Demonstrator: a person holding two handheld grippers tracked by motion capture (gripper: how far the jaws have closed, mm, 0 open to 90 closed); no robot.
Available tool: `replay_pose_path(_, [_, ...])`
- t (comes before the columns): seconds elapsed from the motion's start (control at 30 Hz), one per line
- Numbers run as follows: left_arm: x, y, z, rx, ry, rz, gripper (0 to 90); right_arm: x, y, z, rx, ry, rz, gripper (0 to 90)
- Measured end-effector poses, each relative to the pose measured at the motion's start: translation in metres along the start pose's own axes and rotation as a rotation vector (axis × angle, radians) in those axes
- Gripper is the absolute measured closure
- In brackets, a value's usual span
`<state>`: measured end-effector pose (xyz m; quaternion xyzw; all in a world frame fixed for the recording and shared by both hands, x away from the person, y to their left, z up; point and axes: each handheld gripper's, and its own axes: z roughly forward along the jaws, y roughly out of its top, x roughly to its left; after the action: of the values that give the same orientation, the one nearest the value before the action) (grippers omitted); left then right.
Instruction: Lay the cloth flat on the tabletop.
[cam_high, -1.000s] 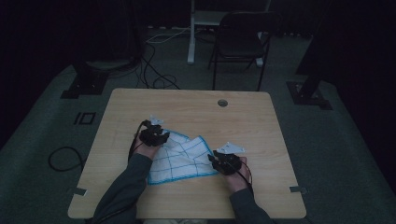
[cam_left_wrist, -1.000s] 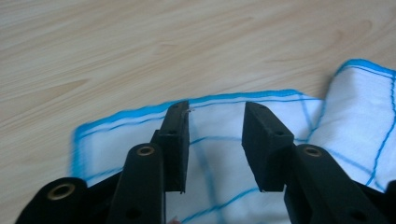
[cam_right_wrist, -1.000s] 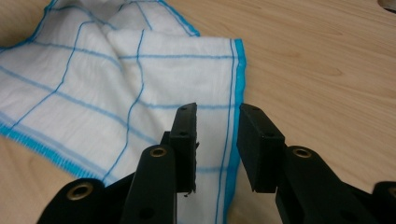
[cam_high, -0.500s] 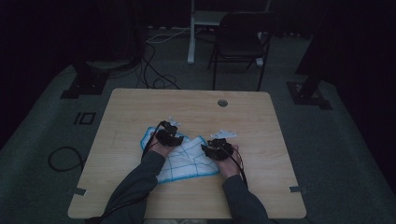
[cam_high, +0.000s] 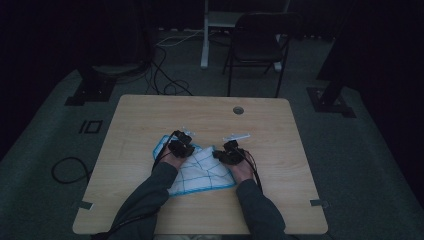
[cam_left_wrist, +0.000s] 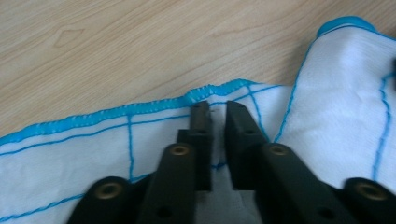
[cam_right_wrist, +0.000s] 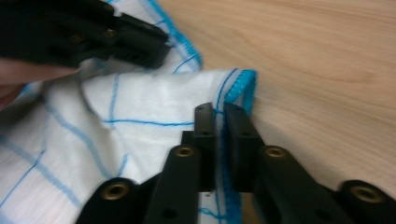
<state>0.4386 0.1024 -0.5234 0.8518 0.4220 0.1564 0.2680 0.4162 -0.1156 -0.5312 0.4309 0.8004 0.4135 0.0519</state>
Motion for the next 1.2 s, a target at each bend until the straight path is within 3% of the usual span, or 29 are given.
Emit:
replay_pose_path(0.13, [0.000,0.000,-0.003,-0.003,0.011,-0.007,86.7,0.009,-0.004,-0.011,-0.012,-0.013,-0.049,86.5])
replay_pose_path(0.33, [0.014,-0.003,-0.021,-0.107,0.054,-0.104,87.0,0.016,-0.016,-0.041,-0.058,-0.027,-0.055,86.4])
replay_pose_path(0.37, [0.014,-0.003,-0.021,-0.107,0.054,-0.104,86.9,0.016,-0.016,-0.041,-0.058,-0.027,-0.055,86.4])
replay_pose_path(0.4, [0.018,-0.005,-0.034,-0.187,0.060,-0.150,86.9,0.017,-0.019,-0.044,-0.064,-0.030,-0.053,86.4])
replay_pose_path(0.43, [0.017,-0.004,-0.036,-0.197,0.062,-0.145,86.8,0.023,-0.027,-0.052,-0.079,-0.031,-0.064,86.2])
replay_pose_path(0.53, [0.009,-0.004,-0.034,-0.149,0.076,-0.081,86.1,0.028,-0.032,-0.053,-0.059,-0.052,-0.078,85.8])
replay_pose_path(0.6, [0.010,-0.005,-0.027,-0.083,0.032,-0.087,84.9,0.029,-0.035,-0.051,-0.028,-0.067,-0.083,85.0])
replay_pose_path(0.63, [0.009,-0.006,-0.023,-0.047,0.024,-0.078,84.0,0.029,-0.036,-0.050,-0.008,-0.072,-0.085,84.2])
replay_pose_path(0.73, [0.006,-0.012,-0.014,0.003,0.014,-0.045,83.7,0.028,-0.039,-0.050,0.026,-0.069,-0.090,75.6])
replay_pose_path(0.87, [0.004,-0.018,-0.015,0.005,0.005,-0.033,83.6,0.025,-0.036,-0.056,-0.009,-0.082,-0.080,64.9])
replay_pose_path(1.0, [-0.002,-0.023,-0.019,0.002,-0.022,0.006,83.4,0.024,-0.031,-0.061,-0.049,-0.099,-0.082,61.4])
replay_pose_path(1.1, [-0.004,-0.025,-0.019,-0.010,-0.050,0.005,79.9,0.024,-0.021,-0.059,-0.070,-0.121,-0.099,64.5])
replay_pose_path(1.2, [-0.004,-0.024,-0.018,-0.024,-0.063,-0.002,73.2,0.027,-0.016,-0.051,-0.056,-0.130,-0.128,68.0])
